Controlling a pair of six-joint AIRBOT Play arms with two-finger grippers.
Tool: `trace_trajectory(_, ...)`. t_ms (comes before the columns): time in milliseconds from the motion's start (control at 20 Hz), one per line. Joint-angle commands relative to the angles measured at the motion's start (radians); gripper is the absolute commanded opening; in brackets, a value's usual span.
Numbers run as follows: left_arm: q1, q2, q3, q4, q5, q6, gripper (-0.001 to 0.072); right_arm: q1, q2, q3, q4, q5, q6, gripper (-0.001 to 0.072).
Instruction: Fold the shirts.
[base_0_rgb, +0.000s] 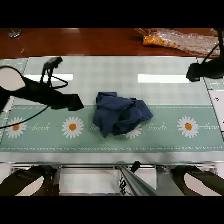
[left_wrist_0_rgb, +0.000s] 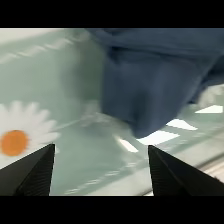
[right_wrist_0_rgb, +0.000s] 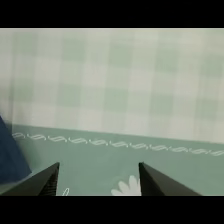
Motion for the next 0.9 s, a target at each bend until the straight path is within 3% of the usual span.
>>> trace_trajectory(0,0.116,0.001,-0.228,-0.326,0.111,0.124,0.0682,-0.177,0.004,-0.141,0.2,0.024,-0.081,0.058)
trace_trajectory(250,0.163,-0.058,-0.378,-0.377,0.159,0.253,0.0681,-0.187,-0.006,-0.187,0.267,-0.074,-0.09,0.058)
trace_trajectory(500,0.053,-0.209,-0.397,-0.647,0.32,0.431,0.068,-0.187,-0.014,-0.187,0.338,-0.084,-0.09,0.0579)
trace_trajectory(700,0.013,-0.325,-0.388,-0.741,0.338,0.517,0.0672,-0.187,-0.014,-0.186,0.336,-0.078,-0.09,0.0579)
trace_trajectory(750,0.012,-0.348,-0.388,-0.787,0.343,0.549,0.0602,-0.187,-0.014,-0.187,0.336,-0.078,-0.09,0.0579)
trace_trajectory(850,0.014,-0.376,-0.387,-0.886,0.344,0.589,0.0191,-0.187,-0.014,-0.187,0.336,-0.075,-0.09,0.0579)
